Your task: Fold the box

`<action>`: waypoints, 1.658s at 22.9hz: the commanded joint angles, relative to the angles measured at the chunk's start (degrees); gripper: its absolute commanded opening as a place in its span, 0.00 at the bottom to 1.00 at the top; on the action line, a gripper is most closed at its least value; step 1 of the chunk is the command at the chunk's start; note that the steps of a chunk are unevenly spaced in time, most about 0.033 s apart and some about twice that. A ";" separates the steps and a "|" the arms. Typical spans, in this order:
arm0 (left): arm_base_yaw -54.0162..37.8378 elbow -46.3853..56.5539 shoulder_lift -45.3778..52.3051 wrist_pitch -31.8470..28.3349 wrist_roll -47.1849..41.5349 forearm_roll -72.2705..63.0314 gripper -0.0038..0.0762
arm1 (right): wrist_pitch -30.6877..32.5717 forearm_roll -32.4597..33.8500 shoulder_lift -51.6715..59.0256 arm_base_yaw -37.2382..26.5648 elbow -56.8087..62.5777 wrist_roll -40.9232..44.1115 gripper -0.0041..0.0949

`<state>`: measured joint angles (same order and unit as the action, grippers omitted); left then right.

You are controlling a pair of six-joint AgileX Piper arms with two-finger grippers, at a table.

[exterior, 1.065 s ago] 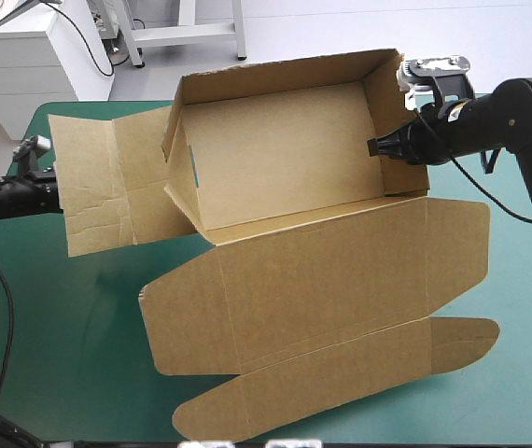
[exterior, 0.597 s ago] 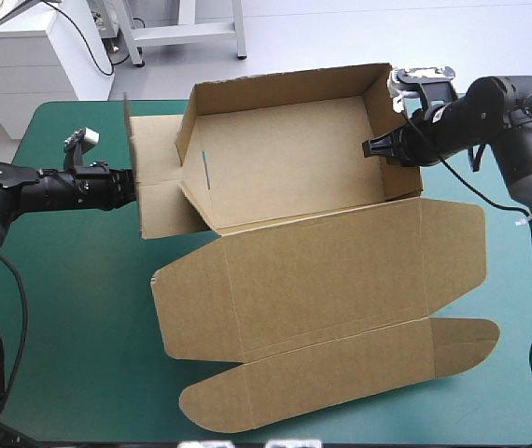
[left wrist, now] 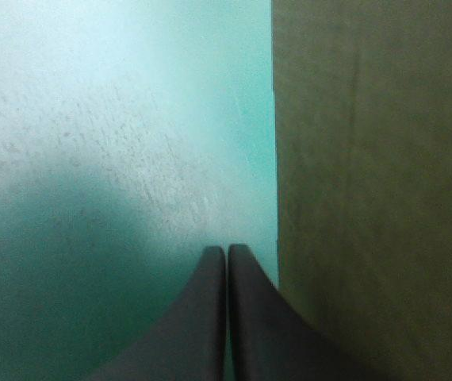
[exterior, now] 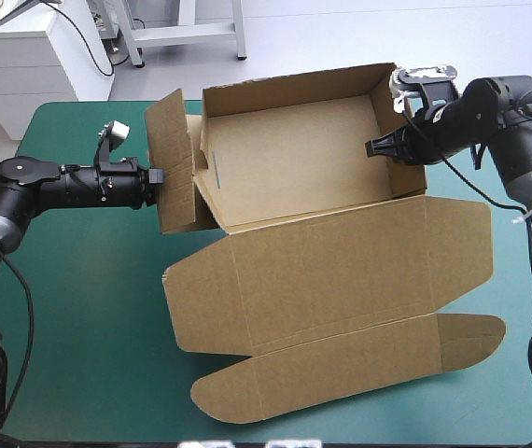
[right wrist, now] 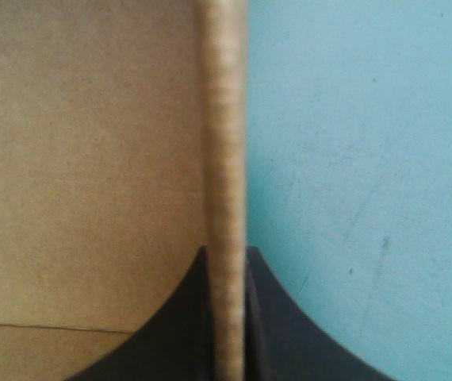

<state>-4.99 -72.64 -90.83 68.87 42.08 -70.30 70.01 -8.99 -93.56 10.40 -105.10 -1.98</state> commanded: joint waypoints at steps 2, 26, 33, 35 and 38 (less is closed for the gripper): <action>0.21 -3.87 2.62 5.32 -0.45 -5.50 0.04 | -2.50 -0.64 2.49 -0.39 -1.91 0.58 0.02; 0.43 -8.31 2.75 5.19 -4.66 -6.72 0.69 | -3.39 4.50 2.22 -0.39 -1.91 1.98 0.02; 0.43 -8.31 5.14 5.12 -4.75 -8.03 0.69 | -3.31 4.31 0.23 -0.39 -1.91 2.28 0.02; 0.46 -8.31 5.37 5.12 -4.75 -8.03 0.69 | -4.04 4.31 0.14 -0.39 -1.91 2.61 0.02; 1.15 -8.31 5.45 5.12 -4.75 -7.22 0.69 | -4.57 4.03 0.14 -0.39 -1.91 2.84 0.02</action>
<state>-4.73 -79.17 -87.88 69.28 37.64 -73.33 68.97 -3.80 -95.90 10.40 -105.10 0.00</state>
